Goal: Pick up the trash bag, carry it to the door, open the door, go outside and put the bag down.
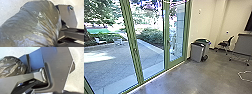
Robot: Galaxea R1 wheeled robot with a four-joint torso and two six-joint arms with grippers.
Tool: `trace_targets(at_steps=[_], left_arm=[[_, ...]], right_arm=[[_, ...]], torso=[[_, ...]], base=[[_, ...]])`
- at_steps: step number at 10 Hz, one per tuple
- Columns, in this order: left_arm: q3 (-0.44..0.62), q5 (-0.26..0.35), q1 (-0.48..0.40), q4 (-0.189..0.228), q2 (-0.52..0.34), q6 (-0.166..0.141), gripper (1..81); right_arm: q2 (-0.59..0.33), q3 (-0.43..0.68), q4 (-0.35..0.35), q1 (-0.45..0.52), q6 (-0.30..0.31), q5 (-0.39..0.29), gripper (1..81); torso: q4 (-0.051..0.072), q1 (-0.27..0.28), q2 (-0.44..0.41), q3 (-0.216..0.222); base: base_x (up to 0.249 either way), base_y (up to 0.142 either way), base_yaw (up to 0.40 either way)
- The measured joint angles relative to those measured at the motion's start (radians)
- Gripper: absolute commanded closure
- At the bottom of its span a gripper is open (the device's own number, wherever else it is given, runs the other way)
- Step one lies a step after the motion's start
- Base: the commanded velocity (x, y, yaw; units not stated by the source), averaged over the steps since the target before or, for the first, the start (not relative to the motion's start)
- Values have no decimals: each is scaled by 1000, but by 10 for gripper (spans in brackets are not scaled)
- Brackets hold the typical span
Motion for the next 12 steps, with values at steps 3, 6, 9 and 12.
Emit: trace_targets(at_steps=[3,6,9,12], left_arm=[[0,0,0,0,0,0,811],[0,0,0,0,1,0,811],[0,0,0,0,-2,0,811],[0,0,1,0,-3,0,811]], right_arm=[[8,-16,0,0,0,0,10],[8,-18,0,0,0,0,10],[9,-19,0,0,0,-1,10],[11,-20,0,2,0,0,10]], torso=[[0,0,0,0],[0,0,0,0],[0,-1,0,0],[0,-1,0,0]], base=[[154,-65,0],[154,-21,0],[154,0,0],[154,0,0]])
